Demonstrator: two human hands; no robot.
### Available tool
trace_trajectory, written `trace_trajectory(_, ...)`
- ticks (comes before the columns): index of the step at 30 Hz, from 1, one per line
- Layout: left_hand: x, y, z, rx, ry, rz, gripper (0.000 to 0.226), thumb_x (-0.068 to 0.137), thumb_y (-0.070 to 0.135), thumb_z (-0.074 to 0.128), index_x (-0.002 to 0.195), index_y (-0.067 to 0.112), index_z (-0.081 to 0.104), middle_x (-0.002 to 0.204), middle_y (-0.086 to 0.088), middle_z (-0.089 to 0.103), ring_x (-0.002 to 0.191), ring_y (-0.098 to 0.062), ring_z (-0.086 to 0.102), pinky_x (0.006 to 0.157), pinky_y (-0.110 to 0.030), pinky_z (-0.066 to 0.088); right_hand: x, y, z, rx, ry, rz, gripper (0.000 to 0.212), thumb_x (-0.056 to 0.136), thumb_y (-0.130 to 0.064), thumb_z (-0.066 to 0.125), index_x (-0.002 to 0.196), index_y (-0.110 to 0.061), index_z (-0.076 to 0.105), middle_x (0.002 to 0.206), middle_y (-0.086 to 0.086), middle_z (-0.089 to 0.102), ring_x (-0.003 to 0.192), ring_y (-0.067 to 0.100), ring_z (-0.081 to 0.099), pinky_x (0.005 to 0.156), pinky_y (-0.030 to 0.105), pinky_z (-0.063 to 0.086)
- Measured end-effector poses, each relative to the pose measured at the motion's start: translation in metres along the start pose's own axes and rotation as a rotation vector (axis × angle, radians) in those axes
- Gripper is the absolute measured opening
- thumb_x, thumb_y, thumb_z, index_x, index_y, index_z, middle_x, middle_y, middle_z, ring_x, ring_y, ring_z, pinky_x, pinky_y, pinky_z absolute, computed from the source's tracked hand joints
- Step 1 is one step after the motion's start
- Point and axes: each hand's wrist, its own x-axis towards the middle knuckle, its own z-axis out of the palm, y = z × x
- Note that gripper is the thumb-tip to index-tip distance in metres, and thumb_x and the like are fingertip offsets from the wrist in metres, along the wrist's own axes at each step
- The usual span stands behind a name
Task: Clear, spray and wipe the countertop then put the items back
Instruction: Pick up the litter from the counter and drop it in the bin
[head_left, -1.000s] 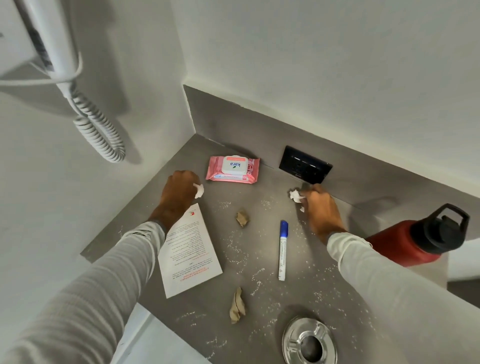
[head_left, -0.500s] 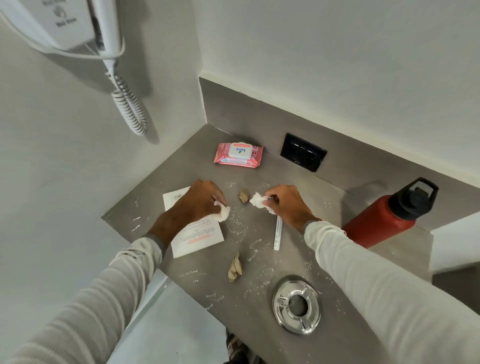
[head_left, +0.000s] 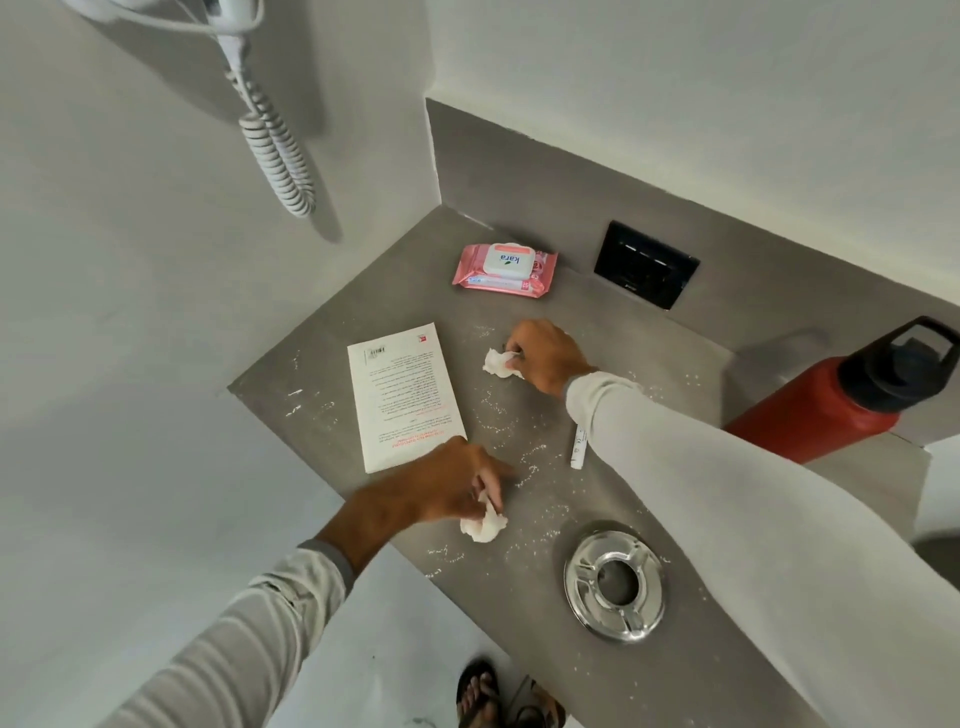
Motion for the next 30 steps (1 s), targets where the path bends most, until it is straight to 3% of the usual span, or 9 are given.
trace_trajectory(8,0.005,-0.01,0.008,0.176,0.153,-0.096,0.023,0.08,0.004,0.067,0.098,0.012,0.078,0.102,-0.003,0.076,0.089,-0.018,0.07,0.081,-0.025,0.056,-0.027,0.002,0.002,0.038,0.116,0.052,0.019,0.095,-0.01,0.06,0.099,0.002,0.073,0.103,0.022,0.072,0.098,0.04,0.066,0.085,0.044,0.054)
trace_trajectory(11,-0.001,-0.007,0.002,0.136,0.211,-0.083,0.019,0.075,0.002,0.071,0.091,0.009,0.079,0.093,-0.006,0.077,0.081,-0.019,0.07,0.069,-0.011,0.045,-0.052,0.003,-0.004,0.114,0.197,0.071,0.017,0.09,-0.008,0.06,0.092,0.001,0.074,0.098,0.022,0.073,0.093,0.042,0.065,0.082,0.046,0.055)
trace_trajectory(15,-0.014,0.004,-0.01,0.044,0.37,-0.071,0.019,0.065,-0.003,0.078,0.08,0.007,0.08,0.085,-0.008,0.076,0.073,-0.021,0.069,0.067,-0.019,0.05,-0.1,0.002,-0.009,0.147,0.333,0.134,0.018,0.086,-0.005,0.058,0.087,-0.016,0.072,0.091,0.009,0.074,0.085,0.034,0.065,0.073,0.038,0.053)
trace_trajectory(19,-0.031,0.025,-0.014,0.004,0.459,-0.097,0.018,0.065,-0.008,0.079,0.079,0.003,0.079,0.089,-0.013,0.074,0.073,-0.021,0.067,0.067,-0.017,0.051,-0.151,0.007,-0.014,0.174,0.4,0.142,0.014,0.084,-0.013,0.058,0.093,-0.024,0.061,0.089,0.003,0.072,0.083,0.031,0.061,0.067,0.031,0.037)
trace_trajectory(23,-0.041,0.057,0.0,0.012,0.564,-0.06,0.019,0.066,-0.012,0.076,0.078,0.003,0.078,0.09,-0.014,0.074,0.069,-0.011,0.063,0.065,-0.007,0.049,-0.199,0.023,-0.023,0.239,0.42,0.158,0.021,0.082,-0.013,0.066,0.102,-0.017,0.068,0.097,0.008,0.072,0.091,0.033,0.063,0.076,0.04,0.051)
trace_trajectory(27,-0.044,0.112,0.038,0.084,0.591,-0.051,0.016,0.071,-0.005,0.079,0.081,0.007,0.077,0.087,-0.013,0.074,0.076,-0.024,0.068,0.075,-0.037,0.059,-0.251,0.061,-0.036,0.287,0.474,0.178,0.019,0.077,-0.012,0.074,0.095,-0.013,0.076,0.094,0.009,0.076,0.09,0.033,0.065,0.08,0.041,0.053)
trace_trajectory(30,-0.034,0.157,0.087,0.064,0.624,-0.048,0.02,0.07,-0.009,0.073,0.081,0.007,0.077,0.086,-0.013,0.073,0.079,-0.027,0.069,0.077,-0.044,0.057,-0.299,0.108,-0.038,0.347,0.466,0.181,0.022,0.075,-0.01,0.073,0.097,-0.012,0.077,0.09,0.01,0.076,0.089,0.034,0.065,0.08,0.039,0.053)
